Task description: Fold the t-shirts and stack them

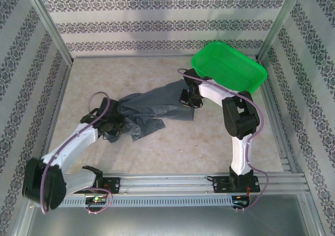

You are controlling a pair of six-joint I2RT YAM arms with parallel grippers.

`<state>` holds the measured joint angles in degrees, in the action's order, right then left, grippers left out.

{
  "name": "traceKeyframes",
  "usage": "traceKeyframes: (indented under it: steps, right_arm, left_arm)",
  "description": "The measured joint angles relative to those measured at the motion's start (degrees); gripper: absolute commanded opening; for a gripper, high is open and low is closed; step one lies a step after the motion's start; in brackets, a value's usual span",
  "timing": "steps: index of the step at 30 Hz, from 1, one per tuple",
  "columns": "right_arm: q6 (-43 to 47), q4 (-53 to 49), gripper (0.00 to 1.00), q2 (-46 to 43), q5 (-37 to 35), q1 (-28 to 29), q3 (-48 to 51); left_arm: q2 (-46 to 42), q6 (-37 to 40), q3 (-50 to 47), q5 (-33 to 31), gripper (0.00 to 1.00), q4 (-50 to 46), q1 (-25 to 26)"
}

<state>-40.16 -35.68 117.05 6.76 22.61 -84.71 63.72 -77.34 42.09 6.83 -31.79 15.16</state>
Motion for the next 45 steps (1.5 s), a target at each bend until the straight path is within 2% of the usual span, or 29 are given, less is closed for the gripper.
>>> traceKeyframes:
  steps: [4,7,15,16,17,18,19,21,22,24,27,31,33,38,45]
  right_arm:
    - [1.4,-1.4,0.0,-0.8,-1.7,0.0,0.0]
    - [2.6,-2.9,0.0,-2.5,-3.0,0.0,-0.5]
    - [4.2,-4.0,0.0,-7.1,-3.9,0.2,-2.6]
    - [4.4,-4.0,0.0,-7.2,-3.9,0.2,-2.6]
    - [4.5,-4.2,0.0,-7.2,-3.9,0.4,-2.7]
    - [4.6,-4.5,0.0,-7.2,-3.9,0.6,-2.7]
    - [4.8,-4.9,0.0,-7.2,-3.9,1.0,-2.9]
    - [5.3,-5.9,0.01,-7.1,-3.9,2.0,-3.5]
    - [5.6,-6.1,0.02,-7.1,-3.9,2.7,-3.9]
    - [5.9,-6.3,0.06,-7.1,-3.7,4.1,-4.2]
    - [5.9,-6.3,0.09,-7.1,-3.1,5.8,-4.0]
    - [5.9,-6.1,0.11,-7.1,-1.4,6.5,-2.8]
    - [5.9,-6.1,0.12,-7.0,-0.9,6.5,-2.4]
    - [5.8,-5.9,0.14,-6.9,0.5,6.5,-2.1]
    - [5.8,-4.9,0.15,-6.8,1.8,6.4,-1.0]
  left_arm:
    - [-6.0,5.6,-0.2,0.0,0.0,-3.8,-7.8]
    - [-7.0,9.6,-0.1,-0.3,0.0,-6.6,-12.5]
    - [-1.2,21.6,3.9,-3.5,0.0,-9.7,-21.2]
    - [0.6,23.3,4.9,-4.5,0.04,-9.7,-22.1]
    - [2.2,24.8,5.7,-5.4,0.18,-9.6,-22.6]
    - [4.0,26.4,6.7,-6.2,0.38,-9.3,-22.9]
    - [5.7,27.8,7.7,-7.2,0.49,-9.4,-23.1]
    - [8.5,29.8,9.7,-9.0,0.61,-9.6,-23.1]
    - [9.1,30.3,10.5,-10.0,0.62,-10.0,-23.1]
    - [8.2,30.6,11.1,-11.9,0.63,-11.3,-22.7]
    - [2.1,29.0,9.9,-12.0,0.63,-13.9,-21.0]
    - [-8.5,23.3,2.9,-7.5,0.61,-14.8,-17.1]
    - [-10.4,20.3,-1.2,-4.9,0.6,-14.7,-15.5]
    - [-8.0,12.3,-11.5,0.7,0.63,-9.6,-14.2]
    - [-1.9,9.3,-12.6,3.1,0.59,-0.1,-11.7]
